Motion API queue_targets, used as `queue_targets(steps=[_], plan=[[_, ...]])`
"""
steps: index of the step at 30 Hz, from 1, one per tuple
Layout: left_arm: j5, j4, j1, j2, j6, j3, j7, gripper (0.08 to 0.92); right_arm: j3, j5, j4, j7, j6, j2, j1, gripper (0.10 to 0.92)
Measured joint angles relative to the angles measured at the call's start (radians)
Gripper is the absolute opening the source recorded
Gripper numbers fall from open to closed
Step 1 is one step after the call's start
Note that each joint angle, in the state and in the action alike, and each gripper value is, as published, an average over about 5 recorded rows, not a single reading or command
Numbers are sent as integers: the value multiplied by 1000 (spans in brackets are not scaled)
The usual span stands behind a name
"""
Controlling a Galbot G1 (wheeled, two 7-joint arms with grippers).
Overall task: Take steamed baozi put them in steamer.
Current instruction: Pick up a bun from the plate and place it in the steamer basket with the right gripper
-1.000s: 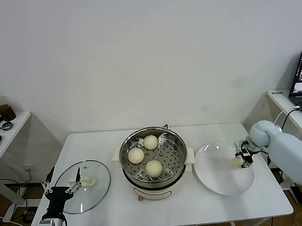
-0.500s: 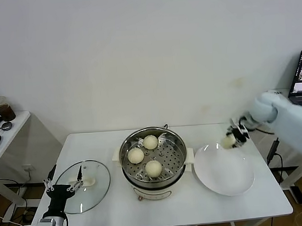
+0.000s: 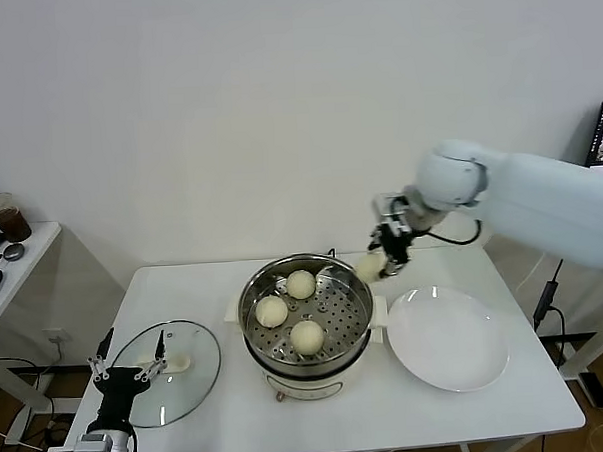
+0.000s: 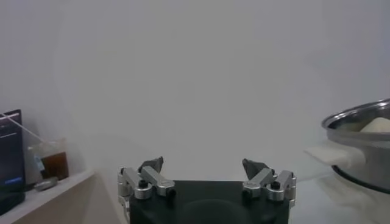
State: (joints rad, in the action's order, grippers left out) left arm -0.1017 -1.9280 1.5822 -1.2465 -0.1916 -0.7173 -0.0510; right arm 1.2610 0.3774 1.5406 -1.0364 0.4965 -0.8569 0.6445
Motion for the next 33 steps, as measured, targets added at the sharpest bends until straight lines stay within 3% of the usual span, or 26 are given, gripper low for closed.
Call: queue_targets(steps=[11, 25, 28, 33], plan=[[-18, 0, 13, 7, -6, -27, 2, 823, 46, 45, -66, 78, 145, -170, -54, 535], [-14, -3, 18, -3, -10, -35, 0, 823, 19, 30, -139, 123, 200, -219, -173, 540], [-13, -8, 22, -3, -9, -38, 0, 823, 8, 24, -143, 126, 204, -221, -191, 570], [-13, -12, 25, -2, -9, -44, 0, 823, -13, 10, -137, 130, 210, -214, -201, 702]])
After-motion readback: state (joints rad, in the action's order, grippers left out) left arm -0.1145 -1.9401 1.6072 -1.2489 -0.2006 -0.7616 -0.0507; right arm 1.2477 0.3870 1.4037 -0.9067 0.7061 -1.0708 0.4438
